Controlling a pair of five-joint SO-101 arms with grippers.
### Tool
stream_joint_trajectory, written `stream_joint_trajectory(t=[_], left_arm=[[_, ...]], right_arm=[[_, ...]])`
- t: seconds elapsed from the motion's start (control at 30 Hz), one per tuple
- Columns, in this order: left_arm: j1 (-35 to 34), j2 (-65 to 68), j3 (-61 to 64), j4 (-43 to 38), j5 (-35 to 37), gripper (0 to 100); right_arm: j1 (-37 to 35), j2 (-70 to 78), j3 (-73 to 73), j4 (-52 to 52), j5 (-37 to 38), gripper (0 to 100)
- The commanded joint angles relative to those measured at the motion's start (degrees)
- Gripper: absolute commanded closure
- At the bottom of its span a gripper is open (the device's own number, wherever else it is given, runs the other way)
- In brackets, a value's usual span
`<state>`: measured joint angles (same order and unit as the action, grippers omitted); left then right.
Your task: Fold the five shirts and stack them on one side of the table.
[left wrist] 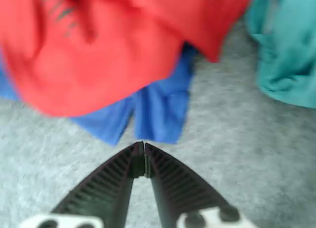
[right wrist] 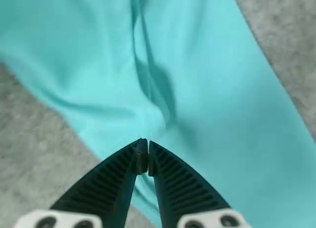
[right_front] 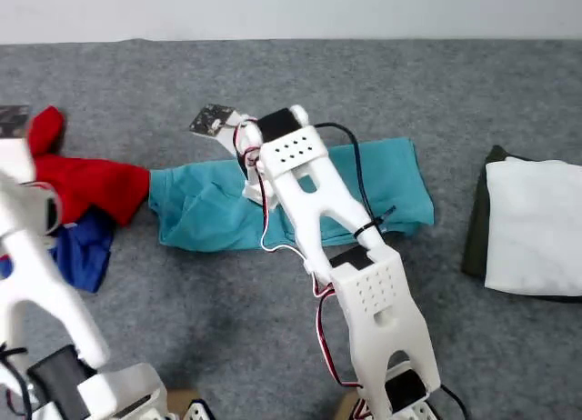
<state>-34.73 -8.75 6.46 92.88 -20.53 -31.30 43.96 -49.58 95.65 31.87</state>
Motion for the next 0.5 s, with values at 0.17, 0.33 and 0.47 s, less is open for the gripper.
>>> stream_joint_trajectory(t=[0.17,0.33,0.47], left_arm=[[15.1,-1.0,-0.8,-0.7,-0.1,99],[21.5,8.9,-1.6,-3.4,1.1,98],[26.6,17.5,-4.5,-3.9,1.8,91]], right_arm=[[1.6,-9.0,-5.2,6.8,-5.5,98.8],[5.9,-12.9,-5.0,7.3,-8.4,98.8],[12.5,-18.5,-4.7,7.3,-11.5,98.8]])
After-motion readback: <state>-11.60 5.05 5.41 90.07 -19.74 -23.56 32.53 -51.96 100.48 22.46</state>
